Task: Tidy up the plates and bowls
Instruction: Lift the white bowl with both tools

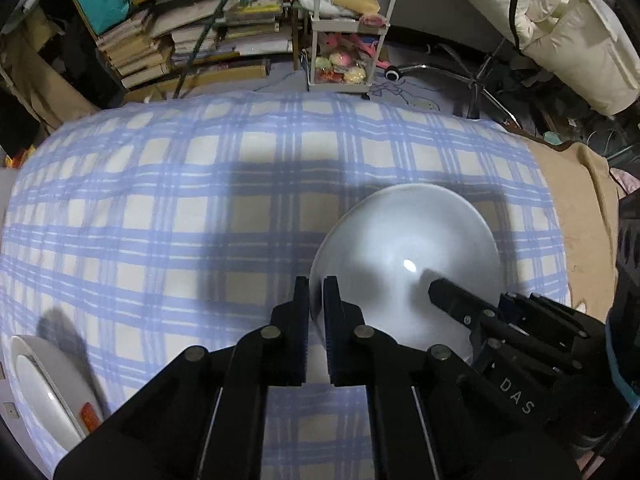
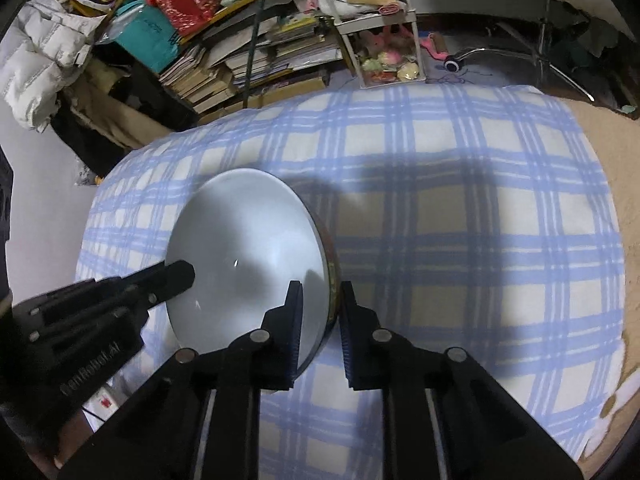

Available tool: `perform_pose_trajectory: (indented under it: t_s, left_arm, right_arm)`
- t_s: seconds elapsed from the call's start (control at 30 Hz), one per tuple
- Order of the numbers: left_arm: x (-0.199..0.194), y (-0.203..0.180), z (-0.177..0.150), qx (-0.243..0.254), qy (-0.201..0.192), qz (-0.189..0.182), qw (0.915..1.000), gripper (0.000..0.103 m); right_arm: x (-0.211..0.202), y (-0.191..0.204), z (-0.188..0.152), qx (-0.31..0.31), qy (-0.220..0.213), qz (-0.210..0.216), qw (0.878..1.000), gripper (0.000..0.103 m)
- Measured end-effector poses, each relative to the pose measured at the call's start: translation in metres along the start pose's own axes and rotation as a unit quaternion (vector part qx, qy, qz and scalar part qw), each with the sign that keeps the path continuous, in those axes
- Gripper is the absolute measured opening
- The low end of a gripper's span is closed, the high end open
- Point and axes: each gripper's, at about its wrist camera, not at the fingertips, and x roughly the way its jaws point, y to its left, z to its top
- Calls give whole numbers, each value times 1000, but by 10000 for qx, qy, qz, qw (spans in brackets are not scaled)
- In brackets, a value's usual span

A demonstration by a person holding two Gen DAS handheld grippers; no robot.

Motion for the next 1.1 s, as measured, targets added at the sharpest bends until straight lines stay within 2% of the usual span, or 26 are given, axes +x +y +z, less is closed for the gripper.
perform_pose_trajectory:
  t_s: [0.17, 0.3, 0.67, 1.1]
  left_arm:
    - [-34, 3, -2, 88, -284, 236, 9993, 7]
    - [-64, 18, -6, 25, -501, 418, 9979, 8]
    - [-120, 92, -44, -520, -648, 590, 9948, 9]
    - [-159, 192, -109, -1260, -646, 665, 9877, 9]
  right_arm:
    - [-11, 23, -2, -190, -77, -14, 9998, 18]
    - [-26, 51, -2, -298, -210, 185, 9992, 19]
    - [-58, 142, -13, -896, -452, 463, 9939, 19]
    - [-36, 240, -61, -1436, -268, 963, 9846, 19]
